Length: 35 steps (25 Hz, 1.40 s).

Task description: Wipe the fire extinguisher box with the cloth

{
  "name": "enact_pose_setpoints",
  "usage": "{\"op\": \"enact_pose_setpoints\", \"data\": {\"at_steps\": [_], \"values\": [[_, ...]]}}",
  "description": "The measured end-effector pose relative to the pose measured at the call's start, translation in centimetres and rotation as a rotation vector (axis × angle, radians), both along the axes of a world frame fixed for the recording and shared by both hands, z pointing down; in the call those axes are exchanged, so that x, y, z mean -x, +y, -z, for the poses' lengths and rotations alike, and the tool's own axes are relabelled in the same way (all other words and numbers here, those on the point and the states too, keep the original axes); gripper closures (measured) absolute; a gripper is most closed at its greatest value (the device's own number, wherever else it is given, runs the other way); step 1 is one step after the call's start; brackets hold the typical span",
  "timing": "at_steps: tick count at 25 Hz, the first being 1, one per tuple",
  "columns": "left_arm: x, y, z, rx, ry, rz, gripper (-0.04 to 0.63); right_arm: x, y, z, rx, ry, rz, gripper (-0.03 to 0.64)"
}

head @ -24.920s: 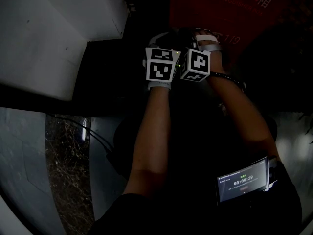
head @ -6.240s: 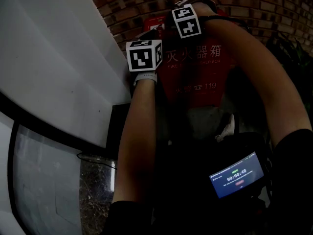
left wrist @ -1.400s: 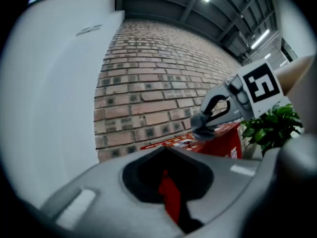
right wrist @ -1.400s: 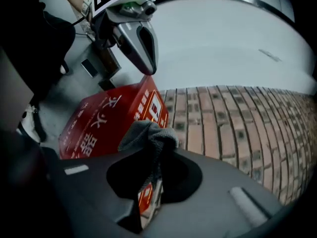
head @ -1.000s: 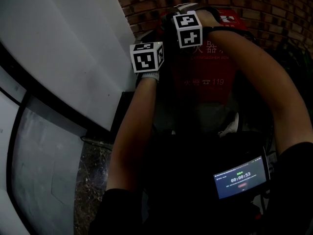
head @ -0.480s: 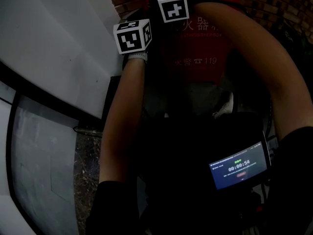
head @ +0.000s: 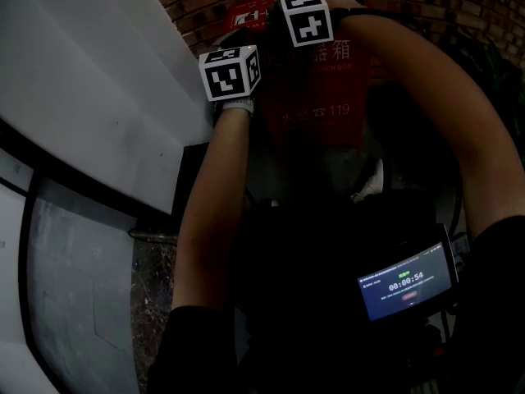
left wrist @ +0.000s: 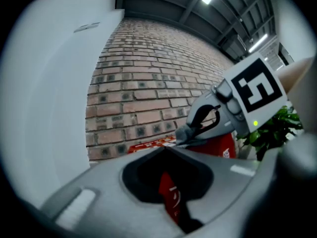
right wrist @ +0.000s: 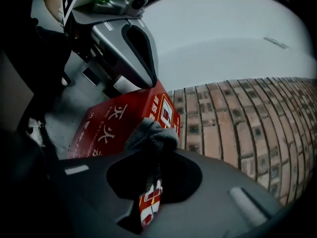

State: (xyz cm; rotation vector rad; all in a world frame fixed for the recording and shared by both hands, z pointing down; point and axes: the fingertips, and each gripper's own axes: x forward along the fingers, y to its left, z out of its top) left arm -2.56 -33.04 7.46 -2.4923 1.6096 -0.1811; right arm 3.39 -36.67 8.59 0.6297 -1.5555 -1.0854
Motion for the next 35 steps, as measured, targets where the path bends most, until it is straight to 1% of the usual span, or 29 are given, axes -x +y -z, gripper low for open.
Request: {"op": "enact_pose_setpoints", "data": {"at_steps": [5, 14, 18, 22, 24, 26, 27, 29, 31, 35], "values": [[-3.7, 0.4, 0.5, -0.002, -0.016, -0.038, 0.592, -4.9, 0.1, 0.1, -0.004, -0.006, -0.052, 0.586], [-8.1, 0.7, 0.3, -0.011, -0.008, -0.096, 0.593, -12.9, 0.2, 0.2, -0.012, -0.028, -0.158, 0.586], [-10.3, 1.2, 0.2, -0.008, -0.004, -0.124, 0.592, -15.7, 0.7, 0.1, -0.018, -0.017, -0.2, 0.586], [-11.7, 2.0, -0.4, -0.001, -0.005, -0.144, 0.593, -19.3, 0.9, 0.1, -0.036, -0.006, -0.289, 0.586], [-11.9, 2.3, -1.2, 0.005, -0.015, -0.147, 0.592, -20.7, 1.3, 0.2, -0.049, -0.048, -0.336, 0.586], [-11.7, 2.7, -2.1, 0.011, -0.018, -0.15, 0.592, -21.1, 2.0, 0.8, -0.076, -0.147, -0.356, 0.585], [-11.4, 3.0, -2.5, 0.013, -0.015, -0.15, 0.592, -21.0, 2.5, 1.3, -0.103, -0.207, -0.348, 0.585], [-10.8, 3.4, -3.0, 0.016, -0.005, -0.15, 0.592, -20.2, 3.9, 2.4, -0.164, -0.308, -0.302, 0.586], [-10.2, 3.8, -3.3, 0.017, 0.011, -0.152, 0.592, -18.5, 5.6, 2.9, -0.198, -0.372, -0.237, 0.584], [-9.1, 4.5, -3.5, 0.0, 0.043, -0.165, 0.592, -14.4, 8.3, 2.4, -0.196, -0.477, -0.133, 0.585]]}}
